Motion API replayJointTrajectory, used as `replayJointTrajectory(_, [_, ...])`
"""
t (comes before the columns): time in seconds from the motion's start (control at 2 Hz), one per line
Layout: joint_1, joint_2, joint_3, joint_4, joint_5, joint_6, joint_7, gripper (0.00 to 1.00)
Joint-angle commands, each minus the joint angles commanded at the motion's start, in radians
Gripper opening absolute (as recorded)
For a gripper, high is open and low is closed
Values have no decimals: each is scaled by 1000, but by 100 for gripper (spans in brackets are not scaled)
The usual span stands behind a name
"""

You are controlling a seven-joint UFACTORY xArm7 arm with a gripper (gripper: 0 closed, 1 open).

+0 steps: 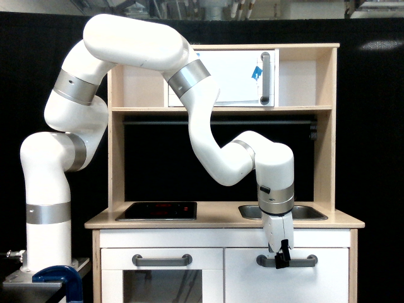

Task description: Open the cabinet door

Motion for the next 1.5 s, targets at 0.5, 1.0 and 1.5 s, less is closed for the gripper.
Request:
replayJointTrajectory(0.5, [11, 36, 28, -1, 13, -51, 0, 100])
replayJointTrajectory(1.0, [24, 66, 53, 7, 16, -90, 14, 100])
replayJointTrajectory(1.5, [5, 86, 80, -24, 38, -136, -24, 100])
